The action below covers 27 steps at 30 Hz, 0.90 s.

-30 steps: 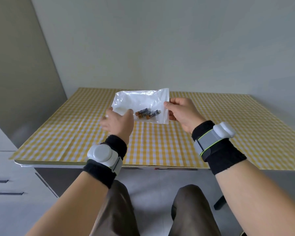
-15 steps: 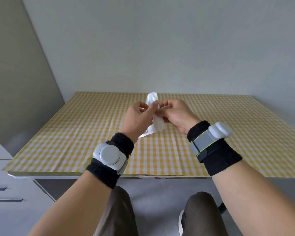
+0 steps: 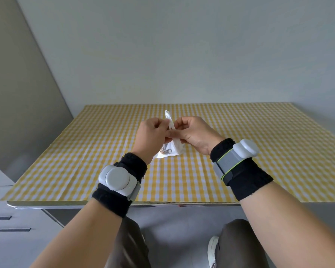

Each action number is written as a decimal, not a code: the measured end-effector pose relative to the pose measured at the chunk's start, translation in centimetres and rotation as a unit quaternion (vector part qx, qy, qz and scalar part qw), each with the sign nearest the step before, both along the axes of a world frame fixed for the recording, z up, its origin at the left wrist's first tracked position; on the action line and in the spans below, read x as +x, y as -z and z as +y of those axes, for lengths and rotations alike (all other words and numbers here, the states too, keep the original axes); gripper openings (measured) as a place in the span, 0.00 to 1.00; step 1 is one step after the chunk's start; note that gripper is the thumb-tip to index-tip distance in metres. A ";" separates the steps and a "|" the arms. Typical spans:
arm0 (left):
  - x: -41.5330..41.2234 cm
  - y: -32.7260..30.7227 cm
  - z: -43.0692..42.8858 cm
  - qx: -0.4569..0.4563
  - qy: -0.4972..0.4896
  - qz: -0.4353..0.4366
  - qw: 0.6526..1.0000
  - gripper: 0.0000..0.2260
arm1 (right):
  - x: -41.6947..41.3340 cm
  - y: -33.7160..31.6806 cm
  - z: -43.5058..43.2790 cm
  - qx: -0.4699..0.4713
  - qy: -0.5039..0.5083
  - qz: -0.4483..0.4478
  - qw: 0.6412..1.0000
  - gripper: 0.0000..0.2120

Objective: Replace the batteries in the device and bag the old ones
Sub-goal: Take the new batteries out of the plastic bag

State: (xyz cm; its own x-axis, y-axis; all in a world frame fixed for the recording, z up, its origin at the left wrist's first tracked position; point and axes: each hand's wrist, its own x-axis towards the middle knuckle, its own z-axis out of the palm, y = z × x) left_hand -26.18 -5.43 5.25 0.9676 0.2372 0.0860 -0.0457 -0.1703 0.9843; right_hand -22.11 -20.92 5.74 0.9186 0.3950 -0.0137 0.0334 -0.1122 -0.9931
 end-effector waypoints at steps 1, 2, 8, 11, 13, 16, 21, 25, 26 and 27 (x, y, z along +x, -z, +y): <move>0.1 0.0 0.1 -0.006 0.003 0.000 1.000 0.12 | 0.0 0.0 -0.1 0.012 -0.005 0.010 1.000 0.14; 0.1 0.0 0.2 -0.010 0.005 -0.001 1.000 0.12 | 0.0 0.0 -0.1 0.023 -0.009 0.018 1.000 0.12; 0.3 0.0 0.2 -0.006 0.020 -0.015 1.000 0.13 | -0.1 -0.2 0.0 0.046 -0.021 0.051 0.997 0.09; 0.2 -0.2 0.4 -0.004 0.038 -0.015 0.999 0.13 | -0.2 -0.5 -0.2 0.056 -0.025 0.058 0.996 0.08; 0.2 -0.4 0.4 0.001 0.041 -0.012 0.999 0.13 | -0.2 -0.5 -0.2 0.018 -0.009 0.024 0.999 0.08; 0.1 -0.6 0.5 0.045 0.017 -0.011 0.999 0.12 | -0.2 -0.6 0.0 -0.154 0.056 -0.130 0.978 0.12; -0.4 -0.4 0.0 0.111 0.017 -0.008 0.994 0.11 | -0.5 -1.2 0.5 -0.261 0.100 -0.273 0.921 0.11; -0.6 -0.9 0.1 0.166 0.031 -0.004 0.986 0.11 | -0.7 -0.9 0.6 -0.269 0.093 -0.328 0.901 0.12; -0.7 -1.0 0.2 0.175 0.034 -0.003 0.984 0.11 | -0.6 -0.9 0.6 -0.273 0.100 -0.340 0.894 0.13; -0.8 -1.1 0.3 0.188 0.033 -0.001 0.982 0.10 | -0.5 -0.8 0.5 -0.276 0.113 -0.352 0.888 0.14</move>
